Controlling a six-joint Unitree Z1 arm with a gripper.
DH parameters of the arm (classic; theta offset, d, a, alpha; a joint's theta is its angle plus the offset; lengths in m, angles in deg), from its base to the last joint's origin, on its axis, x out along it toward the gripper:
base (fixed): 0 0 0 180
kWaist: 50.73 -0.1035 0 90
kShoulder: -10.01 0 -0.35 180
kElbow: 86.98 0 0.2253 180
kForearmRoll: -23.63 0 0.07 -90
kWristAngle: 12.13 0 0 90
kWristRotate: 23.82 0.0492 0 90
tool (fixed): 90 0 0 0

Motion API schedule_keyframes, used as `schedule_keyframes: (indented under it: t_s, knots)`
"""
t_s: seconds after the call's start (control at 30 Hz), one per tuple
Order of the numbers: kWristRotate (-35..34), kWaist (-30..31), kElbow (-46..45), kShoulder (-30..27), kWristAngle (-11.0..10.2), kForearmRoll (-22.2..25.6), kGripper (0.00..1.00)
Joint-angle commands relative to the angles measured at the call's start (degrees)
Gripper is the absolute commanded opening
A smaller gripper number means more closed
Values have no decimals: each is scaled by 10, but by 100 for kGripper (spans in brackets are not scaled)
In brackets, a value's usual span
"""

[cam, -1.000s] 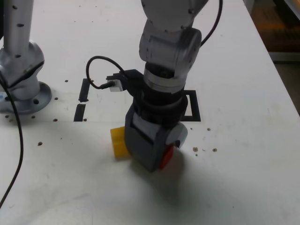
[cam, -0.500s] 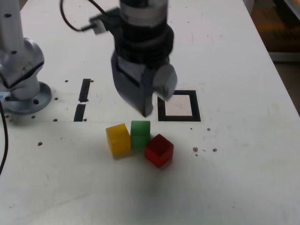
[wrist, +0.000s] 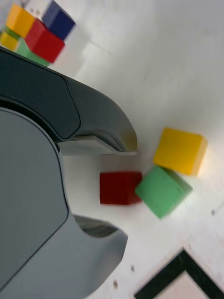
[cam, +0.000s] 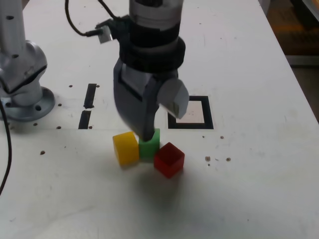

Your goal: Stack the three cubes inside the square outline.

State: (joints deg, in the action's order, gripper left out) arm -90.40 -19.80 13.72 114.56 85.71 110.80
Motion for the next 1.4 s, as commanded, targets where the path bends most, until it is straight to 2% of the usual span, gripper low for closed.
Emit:
schedule_keyframes:
  t_s: [0.0,0.13,0.3,0.53,0.83,0.97,1.13,1.2,1.37]
  knots:
    - [-2,2,-1,8,14,-3,88]
    - [-9,7,-15,26,27,-29,89]
    - [-13,8,-42,43,20,-70,90]
    - [-15,8,-90,69,15,-163,92]
    - [-17,8,-102,99,22,-187,90]
    - [-17,8,-106,105,24,-187,82]
    - [-22,8,-100,107,29,-176,61]
    - [-27,8,-95,107,26,-170,53]
    - [-36,8,-93,104,15,-163,42]
